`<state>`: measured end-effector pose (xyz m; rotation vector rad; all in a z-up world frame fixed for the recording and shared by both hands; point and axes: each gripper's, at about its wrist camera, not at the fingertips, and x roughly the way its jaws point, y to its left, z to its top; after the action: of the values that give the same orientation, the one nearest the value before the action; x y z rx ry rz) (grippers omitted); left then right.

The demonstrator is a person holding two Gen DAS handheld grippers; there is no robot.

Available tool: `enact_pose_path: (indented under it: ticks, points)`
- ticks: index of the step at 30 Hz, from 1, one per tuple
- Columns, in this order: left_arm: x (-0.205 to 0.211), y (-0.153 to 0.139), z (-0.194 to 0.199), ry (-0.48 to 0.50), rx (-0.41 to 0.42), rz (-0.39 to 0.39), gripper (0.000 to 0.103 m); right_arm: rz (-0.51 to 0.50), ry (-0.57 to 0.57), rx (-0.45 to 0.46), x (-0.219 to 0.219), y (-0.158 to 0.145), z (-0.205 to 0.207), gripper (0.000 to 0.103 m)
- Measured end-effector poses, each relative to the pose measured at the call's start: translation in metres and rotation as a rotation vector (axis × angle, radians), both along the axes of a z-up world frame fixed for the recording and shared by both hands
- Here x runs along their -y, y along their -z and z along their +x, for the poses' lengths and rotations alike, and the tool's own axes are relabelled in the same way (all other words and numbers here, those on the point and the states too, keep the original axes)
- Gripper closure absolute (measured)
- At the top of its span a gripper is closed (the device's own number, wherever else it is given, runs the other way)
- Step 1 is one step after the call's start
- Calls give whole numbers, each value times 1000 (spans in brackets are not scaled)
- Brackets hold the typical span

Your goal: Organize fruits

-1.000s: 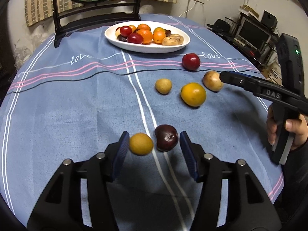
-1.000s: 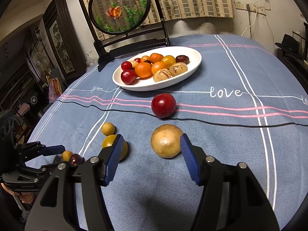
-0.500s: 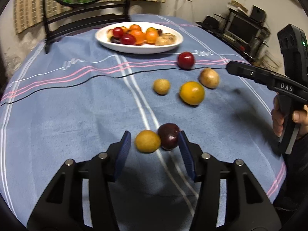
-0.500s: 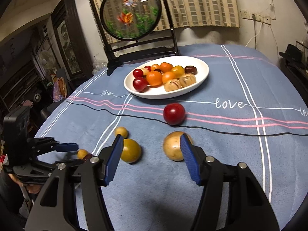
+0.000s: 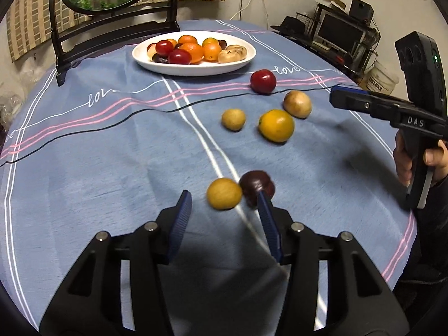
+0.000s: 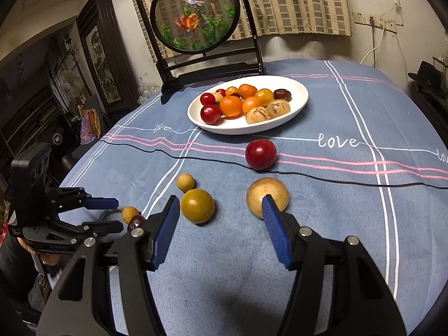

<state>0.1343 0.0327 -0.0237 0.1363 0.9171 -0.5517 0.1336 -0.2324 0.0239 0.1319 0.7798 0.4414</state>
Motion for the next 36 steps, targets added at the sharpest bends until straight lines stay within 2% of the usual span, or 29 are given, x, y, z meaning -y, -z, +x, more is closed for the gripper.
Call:
enact_pose_path:
  ticks: [5, 9, 14, 17, 20, 25, 34, 36]
  points:
    - [10, 9, 0, 38, -2, 61, 53, -5, -4, -4, -4, 0, 1, 41]
    - [18, 5, 3, 51, 20, 31, 57, -4, -7, 4, -4, -2, 0, 41]
    - [27, 2, 11, 99, 45, -7, 56, -9, -15, 9, -3, -4, -3, 41]
    - [25, 1, 18, 89, 13, -48, 57, -9, -7, 12, 0, -5, -7, 41]
    - [21, -2, 12, 93, 11, -53, 59, -15, -4, 13, 4, -5, -11, 41]
    - [14, -8, -7, 124, 40, -36, 57, -11, 5, -1, 6, -1, -9, 41]
    - [9, 7, -3, 105, 26, 45, 57, -23, -35, 6, -7, -4, -14, 41]
    - [13, 13, 3, 98, 19, 59, 60, -24, -34, 8, -6, -5, -14, 41]
